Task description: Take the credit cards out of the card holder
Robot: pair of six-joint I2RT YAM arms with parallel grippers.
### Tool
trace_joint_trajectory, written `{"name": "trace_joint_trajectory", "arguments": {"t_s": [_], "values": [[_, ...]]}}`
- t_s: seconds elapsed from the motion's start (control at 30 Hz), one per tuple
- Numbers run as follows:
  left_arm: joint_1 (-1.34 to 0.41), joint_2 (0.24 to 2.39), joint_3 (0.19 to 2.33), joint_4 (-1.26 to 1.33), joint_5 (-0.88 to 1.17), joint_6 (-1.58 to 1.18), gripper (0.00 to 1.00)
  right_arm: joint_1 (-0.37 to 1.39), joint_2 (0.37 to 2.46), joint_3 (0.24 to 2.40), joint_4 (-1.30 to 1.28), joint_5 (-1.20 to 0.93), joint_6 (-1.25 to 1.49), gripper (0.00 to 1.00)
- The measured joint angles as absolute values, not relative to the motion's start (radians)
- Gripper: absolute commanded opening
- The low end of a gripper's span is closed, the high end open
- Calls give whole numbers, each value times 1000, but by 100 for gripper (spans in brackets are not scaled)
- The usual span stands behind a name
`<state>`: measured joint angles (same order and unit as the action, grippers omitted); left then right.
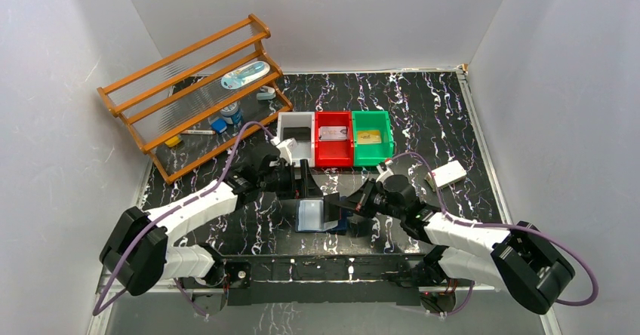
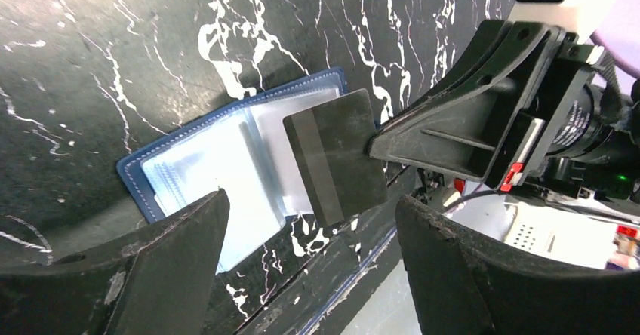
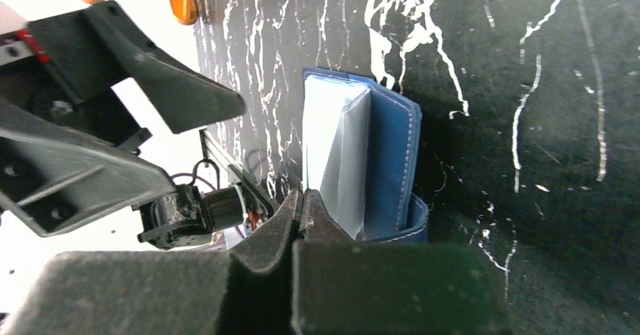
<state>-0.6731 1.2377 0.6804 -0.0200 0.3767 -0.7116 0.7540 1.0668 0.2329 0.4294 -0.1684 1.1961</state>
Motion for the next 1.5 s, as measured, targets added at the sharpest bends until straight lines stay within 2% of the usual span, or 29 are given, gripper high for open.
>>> {"name": "trace_joint_trajectory", "arguments": {"t_s": [0.13, 0.3, 0.53, 0.83, 1.2, 1.33, 1.5], "values": [[-671, 1251, 618, 56, 450, -745, 74, 754, 1102, 234, 488, -202, 1201, 0], [-653, 1229, 496, 209, 549, -826, 78, 754, 1191, 234, 587, -225, 1224, 0], [-606, 1293, 382, 453, 675, -925, 73, 754, 1254, 234, 676, -250, 1244, 0], [-603, 1292, 323, 652, 756, -1002, 62, 753, 1267, 234, 748, -278, 1273, 0], [-593, 1309, 311, 708, 758, -1048, 39, 739, 1312, 233, 832, -299, 1312, 0], [-592, 1290, 308, 717, 759, -1060, 40, 732, 1319, 215, 924, -307, 1342, 0], [-593, 1265, 308, 731, 736, -1076, 47, 729, 1323, 205, 976, -321, 1363, 0]]}}
